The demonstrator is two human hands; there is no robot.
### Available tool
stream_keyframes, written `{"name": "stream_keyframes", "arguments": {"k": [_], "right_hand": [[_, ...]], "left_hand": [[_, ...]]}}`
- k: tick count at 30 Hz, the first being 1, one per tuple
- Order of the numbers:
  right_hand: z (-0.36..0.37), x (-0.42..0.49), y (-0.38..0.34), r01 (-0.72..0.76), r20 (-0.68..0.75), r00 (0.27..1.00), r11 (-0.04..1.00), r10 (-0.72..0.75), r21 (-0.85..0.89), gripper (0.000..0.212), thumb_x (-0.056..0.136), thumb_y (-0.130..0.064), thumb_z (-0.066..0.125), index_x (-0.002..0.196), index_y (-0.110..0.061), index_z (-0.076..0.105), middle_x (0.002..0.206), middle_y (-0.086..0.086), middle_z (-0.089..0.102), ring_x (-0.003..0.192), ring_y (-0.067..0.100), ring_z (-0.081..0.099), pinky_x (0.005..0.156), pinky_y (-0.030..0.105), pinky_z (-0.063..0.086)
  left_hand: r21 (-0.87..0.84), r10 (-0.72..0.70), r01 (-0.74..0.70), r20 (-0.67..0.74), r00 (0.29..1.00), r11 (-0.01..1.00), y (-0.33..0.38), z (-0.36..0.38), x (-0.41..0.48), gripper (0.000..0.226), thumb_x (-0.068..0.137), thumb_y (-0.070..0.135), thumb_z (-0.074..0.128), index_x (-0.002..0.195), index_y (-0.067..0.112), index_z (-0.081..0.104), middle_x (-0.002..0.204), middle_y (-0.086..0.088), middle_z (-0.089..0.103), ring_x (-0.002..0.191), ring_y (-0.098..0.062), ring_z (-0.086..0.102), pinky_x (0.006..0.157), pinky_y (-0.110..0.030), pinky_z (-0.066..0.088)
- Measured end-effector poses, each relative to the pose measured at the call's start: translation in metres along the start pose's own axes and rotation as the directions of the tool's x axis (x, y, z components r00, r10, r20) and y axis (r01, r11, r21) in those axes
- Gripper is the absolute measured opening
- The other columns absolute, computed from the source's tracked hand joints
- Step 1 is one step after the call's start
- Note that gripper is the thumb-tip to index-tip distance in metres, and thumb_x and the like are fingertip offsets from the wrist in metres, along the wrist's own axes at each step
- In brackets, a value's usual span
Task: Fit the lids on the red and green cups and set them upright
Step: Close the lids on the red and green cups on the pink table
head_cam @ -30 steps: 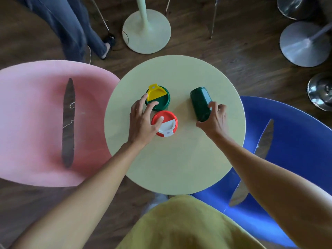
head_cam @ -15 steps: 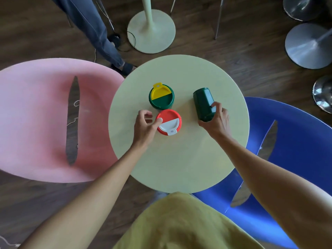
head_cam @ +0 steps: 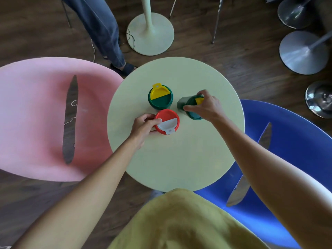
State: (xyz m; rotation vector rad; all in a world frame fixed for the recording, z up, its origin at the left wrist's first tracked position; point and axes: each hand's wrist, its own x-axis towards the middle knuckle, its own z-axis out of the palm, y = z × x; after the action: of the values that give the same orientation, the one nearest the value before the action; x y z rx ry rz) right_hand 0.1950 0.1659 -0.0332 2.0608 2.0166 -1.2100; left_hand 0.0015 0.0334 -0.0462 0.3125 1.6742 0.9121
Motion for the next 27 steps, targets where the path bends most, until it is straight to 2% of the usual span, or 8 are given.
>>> {"name": "stream_keyframes", "arguments": {"k": [7, 11, 14, 16, 18, 20, 23, 27], "right_hand": [[0.007, 0.013, -0.024, 0.003, 0.051, 0.999, 0.997, 0.002, -0.083, 0.084, 0.065, -0.068, 0.072, 0.132, -0.025, 0.048, 0.127, 0.013, 0.055, 0.123, 0.033, 0.044, 0.091, 0.04, 0.043], [0.012, 0.014, -0.025, 0.015, 0.077, 0.997, 0.995, -0.007, -0.099, 0.086, 0.066, -0.072, 0.069, 0.133, -0.024, 0.048, 0.128, 0.012, 0.055, 0.121, 0.033, 0.048, 0.09, 0.041, 0.044], [0.01, 0.011, -0.019, -0.012, 0.08, 0.997, 1.0, 0.01, 0.019, 0.076, 0.073, -0.057, 0.074, 0.135, -0.022, 0.047, 0.129, 0.011, 0.055, 0.115, 0.029, 0.052, 0.088, 0.04, 0.049], [0.008, 0.009, -0.012, -0.054, 0.091, 0.995, 0.988, 0.041, 0.147, 0.069, 0.077, -0.045, 0.076, 0.135, -0.022, 0.047, 0.125, 0.009, 0.056, 0.104, 0.025, 0.055, 0.081, 0.036, 0.05], [0.006, 0.006, -0.006, -0.127, 0.131, 0.987, 0.951, 0.093, 0.282, 0.065, 0.078, -0.036, 0.077, 0.134, -0.023, 0.048, 0.125, 0.007, 0.057, 0.101, 0.024, 0.059, 0.083, 0.038, 0.055], [0.007, 0.005, -0.003, -0.174, 0.172, 0.978, 0.906, 0.115, 0.386, 0.063, 0.076, -0.03, 0.079, 0.132, -0.024, 0.052, 0.127, 0.007, 0.058, 0.107, 0.025, 0.062, 0.084, 0.04, 0.059], [0.008, 0.007, -0.002, -0.15, 0.172, 0.982, 0.887, 0.081, 0.436, 0.063, 0.072, -0.024, 0.083, 0.13, -0.021, 0.057, 0.124, 0.009, 0.062, 0.104, 0.023, 0.065, 0.074, 0.033, 0.06], [0.007, 0.008, -0.003, -0.141, 0.163, 0.984, 0.885, 0.075, 0.444, 0.062, 0.071, -0.024, 0.084, 0.128, -0.02, 0.059, 0.12, 0.01, 0.064, 0.102, 0.023, 0.066, 0.069, 0.031, 0.06]], "left_hand": [[-0.057, -0.03, 0.03, 0.003, 1.0, 0.998, 0.0, 0.0, 0.0, 0.021, 0.08, 0.007, 0.072, 0.1, 0.006, 0.063, 0.097, -0.014, 0.069, 0.079, -0.022, 0.07, 0.061, -0.027, 0.058], [-0.07, -0.032, 0.032, -0.002, 0.999, 0.997, -0.002, 0.0, 0.001, 0.031, 0.08, 0.008, 0.073, 0.108, 0.006, 0.061, 0.107, -0.014, 0.068, 0.09, -0.029, 0.069, 0.065, -0.031, 0.06], [-0.062, 0.001, -0.002, -0.026, 1.0, 0.998, -0.001, -0.003, 0.005, 0.049, 0.079, 0.018, 0.076, 0.123, 0.013, 0.054, 0.12, -0.009, 0.062, 0.103, -0.027, 0.066, 0.076, -0.041, 0.06], [-0.066, 0.022, -0.025, -0.055, 0.998, 0.998, 0.004, -0.005, 0.009, 0.056, 0.08, 0.028, 0.073, 0.131, 0.018, 0.05, 0.125, -0.006, 0.06, 0.104, -0.025, 0.066, 0.081, -0.046, 0.059], [-0.068, 0.033, -0.04, -0.104, 0.994, 0.997, 0.013, -0.008, 0.014, 0.059, 0.082, 0.034, 0.069, 0.136, 0.022, 0.048, 0.126, -0.003, 0.058, 0.103, -0.025, 0.065, 0.081, -0.046, 0.059], [-0.075, 0.048, -0.059, -0.145, 0.988, 0.995, 0.022, -0.009, 0.019, 0.054, 0.086, 0.033, 0.067, 0.136, 0.023, 0.051, 0.122, -0.002, 0.059, 0.1, -0.026, 0.064, 0.081, -0.043, 0.059], [-0.113, 0.077, -0.096, -0.166, 0.983, 0.989, 0.033, -0.009, 0.028, 0.042, 0.09, 0.024, 0.065, 0.13, 0.015, 0.058, 0.116, -0.003, 0.061, 0.095, -0.022, 0.065, 0.082, -0.039, 0.059], [-0.119, 0.085, -0.105, -0.163, 0.983, 0.987, 0.035, -0.008, 0.039, 0.029, 0.089, 0.01, 0.065, 0.117, 0.004, 0.066, 0.121, -0.019, 0.065, 0.105, -0.025, 0.067, 0.081, -0.037, 0.059]]}}
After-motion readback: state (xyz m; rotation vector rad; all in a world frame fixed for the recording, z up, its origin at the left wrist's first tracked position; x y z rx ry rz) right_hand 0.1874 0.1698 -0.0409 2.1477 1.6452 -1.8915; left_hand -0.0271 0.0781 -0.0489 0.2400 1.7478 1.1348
